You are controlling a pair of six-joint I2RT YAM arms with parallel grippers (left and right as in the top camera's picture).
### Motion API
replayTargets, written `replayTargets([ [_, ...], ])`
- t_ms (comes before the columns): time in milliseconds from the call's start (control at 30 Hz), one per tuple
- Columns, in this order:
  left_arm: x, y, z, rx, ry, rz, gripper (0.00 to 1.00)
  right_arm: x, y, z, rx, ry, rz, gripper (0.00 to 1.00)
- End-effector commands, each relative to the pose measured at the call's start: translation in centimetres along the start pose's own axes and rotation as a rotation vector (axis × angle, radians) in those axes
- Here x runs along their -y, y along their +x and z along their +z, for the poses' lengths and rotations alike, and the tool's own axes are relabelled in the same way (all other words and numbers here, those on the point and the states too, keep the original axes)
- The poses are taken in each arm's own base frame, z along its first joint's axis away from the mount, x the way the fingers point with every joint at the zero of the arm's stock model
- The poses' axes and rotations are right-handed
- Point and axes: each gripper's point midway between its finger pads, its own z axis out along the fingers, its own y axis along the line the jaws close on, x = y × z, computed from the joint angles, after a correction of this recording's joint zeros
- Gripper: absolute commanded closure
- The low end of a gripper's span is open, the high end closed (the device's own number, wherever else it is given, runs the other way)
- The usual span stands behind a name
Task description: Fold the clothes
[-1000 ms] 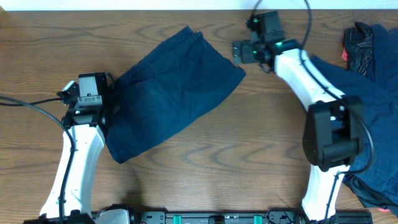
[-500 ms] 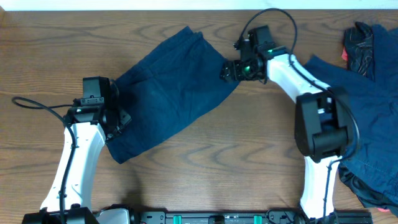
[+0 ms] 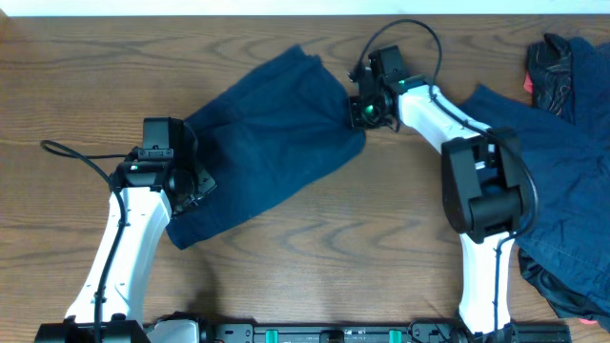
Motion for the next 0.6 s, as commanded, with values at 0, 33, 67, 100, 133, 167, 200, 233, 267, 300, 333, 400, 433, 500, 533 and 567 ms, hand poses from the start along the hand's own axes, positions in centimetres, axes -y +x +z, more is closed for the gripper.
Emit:
replayTargets([
  [0, 0.3, -0.1, -0.1, -0.002, 0.007, 0.023, 0.46, 6.2, 1.3, -2.6, -0.02, 0.232, 0.13, 0.99],
  [33, 0.3, -0.1, -0.1, -0.002, 0.007, 0.025, 0.46, 6.7, 1.5, -3.8, -0.028, 0.261, 0.143, 0.99],
  [67, 0.3, -0.1, -0.1, -0.001, 0.007, 0.026, 0.46, 7.3, 2.0, -5.1, -0.037, 0.298, 0.162, 0.99],
  [100, 0.3, -0.1, -0.1, -0.001, 0.007, 0.026, 0.46, 7.9, 2.6, -6.6, -0.052, 0.347, 0.189, 0.99],
  [133, 0.3, -0.1, -0.1, -0.001, 0.007, 0.026, 0.46, 8.3, 3.2, -7.8, -0.067, 0.383, 0.209, 0.99],
  [167, 0.3, -0.1, -0.1, -0.001, 0.007, 0.027, 0.46, 8.7, 4.1, -8.9, -0.092, 0.417, 0.225, 0.99],
  [200, 0.3, -0.1, -0.1, -0.001, 0.007, 0.034, 0.46, 9.0, 4.8, -9.8, -0.111, 0.447, 0.237, 0.99],
  [233, 0.3, -0.1, -0.1, -0.001, 0.007, 0.043, 0.46, 9.3, 5.5, -10.6, -0.131, 0.478, 0.245, 0.98],
  [267, 0.3, -0.1, -0.1, -0.002, 0.007, 0.051, 0.46, 9.4, 5.9, -11.0, -0.145, 0.495, 0.246, 0.74],
  [300, 0.3, -0.1, -0.1, -0.002, 0.007, 0.061, 0.45, 9.5, 6.2, -11.3, -0.155, 0.505, 0.246, 0.46],
  [333, 0.3, -0.1, -0.1, -0.002, 0.007, 0.07, 0.45, 9.6, 6.3, -11.4, -0.158, 0.512, 0.242, 0.35],
  [400, 0.2, -0.1, -0.1, -0.002, 0.006, 0.083, 0.38, 10.1, 6.2, -11.8, -0.149, 0.549, 0.238, 0.3],
  [433, 0.2, 0.0, -0.1, -0.005, 0.005, 0.085, 0.35, 10.4, 5.8, -12.1, -0.134, 0.568, 0.236, 0.29],
  [500, 0.0, 0.2, -0.1, -0.013, -0.001, 0.087, 0.31, 10.3, 4.8, -12.9, -0.093, 0.58, 0.23, 0.3],
  [533, 0.0, 0.3, 0.0, -0.016, -0.003, 0.095, 0.29, 10.0, 4.2, -13.4, -0.068, 0.574, 0.228, 0.3],
  [567, -0.1, 0.4, 0.1, -0.018, -0.005, 0.106, 0.28, 9.7, 3.6, -13.9, -0.043, 0.569, 0.226, 0.31],
])
